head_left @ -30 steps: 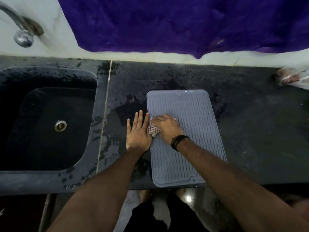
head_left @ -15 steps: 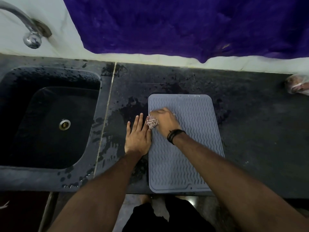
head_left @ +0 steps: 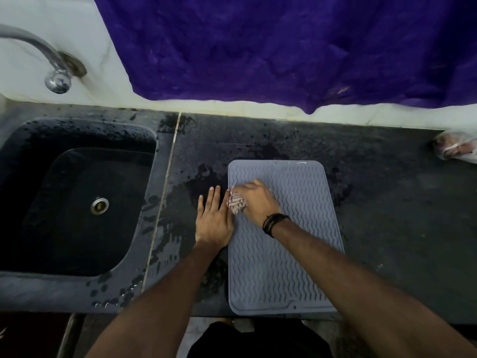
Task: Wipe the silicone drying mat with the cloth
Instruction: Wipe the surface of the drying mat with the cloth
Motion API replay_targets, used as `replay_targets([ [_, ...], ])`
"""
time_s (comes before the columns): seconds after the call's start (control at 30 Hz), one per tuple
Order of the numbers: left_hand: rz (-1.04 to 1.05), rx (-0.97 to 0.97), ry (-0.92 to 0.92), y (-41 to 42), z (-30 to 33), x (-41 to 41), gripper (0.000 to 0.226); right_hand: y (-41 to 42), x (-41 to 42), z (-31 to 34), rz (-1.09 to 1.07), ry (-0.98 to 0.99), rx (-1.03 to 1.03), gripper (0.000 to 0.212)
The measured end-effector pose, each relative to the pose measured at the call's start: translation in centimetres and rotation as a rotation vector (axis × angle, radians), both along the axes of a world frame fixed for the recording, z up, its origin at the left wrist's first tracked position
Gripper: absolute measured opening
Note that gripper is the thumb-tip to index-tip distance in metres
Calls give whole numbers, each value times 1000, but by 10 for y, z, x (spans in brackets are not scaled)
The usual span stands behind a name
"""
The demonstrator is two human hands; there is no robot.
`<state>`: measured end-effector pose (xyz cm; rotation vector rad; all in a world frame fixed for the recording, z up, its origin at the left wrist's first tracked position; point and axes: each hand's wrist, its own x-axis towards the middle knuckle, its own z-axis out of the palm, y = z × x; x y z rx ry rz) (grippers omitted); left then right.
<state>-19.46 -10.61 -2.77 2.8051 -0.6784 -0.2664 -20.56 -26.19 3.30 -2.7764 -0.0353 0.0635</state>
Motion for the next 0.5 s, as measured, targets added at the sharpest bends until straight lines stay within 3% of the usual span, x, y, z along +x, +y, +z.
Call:
replay_targets([
  [0.2, 2, 7, 29, -15, 1, 44, 58, -13, 43, -2, -4, 48, -98, 35],
  [0.5, 6, 37, -19, -16, -7, 47, 57, -22, 10, -11, 126, 25, -23, 46],
])
